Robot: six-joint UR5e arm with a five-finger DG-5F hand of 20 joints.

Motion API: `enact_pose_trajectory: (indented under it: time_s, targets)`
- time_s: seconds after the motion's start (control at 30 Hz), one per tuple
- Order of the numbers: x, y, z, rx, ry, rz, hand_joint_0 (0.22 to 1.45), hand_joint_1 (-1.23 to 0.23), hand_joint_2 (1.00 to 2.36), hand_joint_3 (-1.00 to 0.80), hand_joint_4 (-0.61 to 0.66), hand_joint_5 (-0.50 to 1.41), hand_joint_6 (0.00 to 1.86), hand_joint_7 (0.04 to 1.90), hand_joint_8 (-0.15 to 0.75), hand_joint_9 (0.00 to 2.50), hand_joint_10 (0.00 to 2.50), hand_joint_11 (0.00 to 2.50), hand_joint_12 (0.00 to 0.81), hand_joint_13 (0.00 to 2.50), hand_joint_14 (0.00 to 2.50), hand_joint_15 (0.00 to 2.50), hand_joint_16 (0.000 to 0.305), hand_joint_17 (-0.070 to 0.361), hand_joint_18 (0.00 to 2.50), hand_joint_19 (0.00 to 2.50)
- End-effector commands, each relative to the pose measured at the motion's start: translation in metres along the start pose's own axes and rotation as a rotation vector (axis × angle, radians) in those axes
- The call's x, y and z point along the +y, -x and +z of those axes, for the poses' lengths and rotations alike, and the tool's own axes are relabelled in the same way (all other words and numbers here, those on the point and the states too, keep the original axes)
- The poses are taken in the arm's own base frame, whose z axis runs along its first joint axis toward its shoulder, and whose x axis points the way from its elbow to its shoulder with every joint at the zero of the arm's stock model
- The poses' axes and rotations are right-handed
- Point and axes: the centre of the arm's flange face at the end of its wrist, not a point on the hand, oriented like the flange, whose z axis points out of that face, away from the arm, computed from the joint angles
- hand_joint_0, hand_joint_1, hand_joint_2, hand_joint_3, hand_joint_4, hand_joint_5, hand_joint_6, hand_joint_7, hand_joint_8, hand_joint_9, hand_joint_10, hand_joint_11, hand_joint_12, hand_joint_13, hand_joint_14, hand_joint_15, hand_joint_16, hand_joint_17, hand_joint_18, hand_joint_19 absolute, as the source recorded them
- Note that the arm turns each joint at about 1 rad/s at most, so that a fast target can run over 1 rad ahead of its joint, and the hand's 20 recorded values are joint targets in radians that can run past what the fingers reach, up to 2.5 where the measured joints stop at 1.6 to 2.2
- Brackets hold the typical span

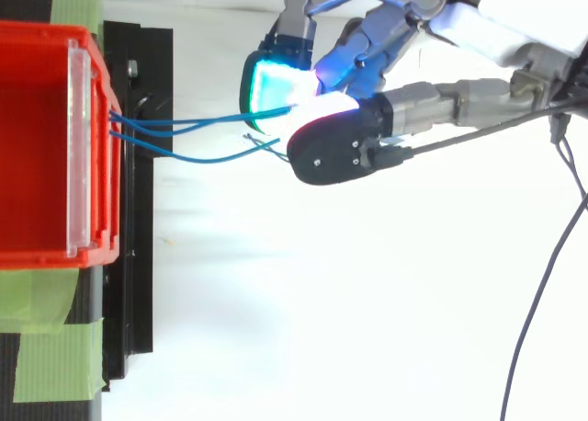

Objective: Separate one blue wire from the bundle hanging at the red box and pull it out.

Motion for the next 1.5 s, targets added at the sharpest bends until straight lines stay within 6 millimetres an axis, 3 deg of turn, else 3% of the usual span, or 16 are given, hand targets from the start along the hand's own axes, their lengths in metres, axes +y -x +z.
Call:
enact_pose_trajectory:
  time_s: [0.0, 0.23, 0.6, 0.8, 1.07, 1.2, 1.47]
  targets:
    - [0.0002, 0.0001, 0.0001, -0.002, 0.0, 0.0, 0.6, -0.51, 1.0, -0.46, 0.22, -0.21, 0.86, 1.1, 0.382, 1.07, 0.02, 1.14, 0.322, 1.36, 0.29, 1.61, 0.052, 0.117, 0.79, 0.87]
    - [-0.0001, -0.0008, -0.0003, 0.0, -0.001, -0.005, 0.63, -0.59, 1.02, -0.27, 0.2, -0.2, 0.9, 1.13, 0.399, 1.11, 0.02, 1.16, 0.317, 1.4, 0.24, 1.66, 0.051, 0.116, 0.81, 0.85]
    - [0.0014, -0.0009, 0.0007, -0.001, 0.007, -0.001, 0.64, -0.73, 1.03, -0.15, 0.11, -0.21, 0.91, 1.11, 0.394, 1.11, 0.02, 1.18, 0.326, 1.41, 0.23, 1.68, 0.05, 0.114, 0.83, 0.85]
    - [0.001, 0.0, 0.0008, -0.003, 0.007, -0.001, 0.68, -0.84, 1.03, -0.04, 0.01, -0.21, 0.92, 1.31, 0.381, 1.15, 0.02, 1.21, 0.312, 1.42, 0.22, 1.72, 0.049, 0.11, 0.83, 0.85]
    - [0.0001, 0.0, 0.0004, -0.003, 0.004, -0.002, 0.71, -0.86, 1.03, -0.18, 0.1, -0.23, 0.92, 1.22, 0.346, 1.05, 0.02, 1.17, 0.315, 1.37, 0.2, 1.74, 0.05, 0.112, 0.79, 0.83]
    - [0.0006, -0.0009, 0.0004, -0.002, 0.006, -0.002, 0.65, -0.8, 1.01, -0.4, 0.15, -0.23, 0.92, 1.13, 0.356, 1.04, 0.02, 1.16, 0.322, 1.36, 0.2, 1.72, 0.05, 0.112, 0.78, 0.84]
    - [0.0014, -0.0007, 0.0007, -0.003, 0.007, -0.001, 0.62, -0.74, 1.01, -0.41, 0.18, -0.23, 0.91, 1.11, 0.372, 1.06, 0.02, 1.16, 0.322, 1.37, 0.24, 1.67, 0.051, 0.114, 0.78, 0.84]
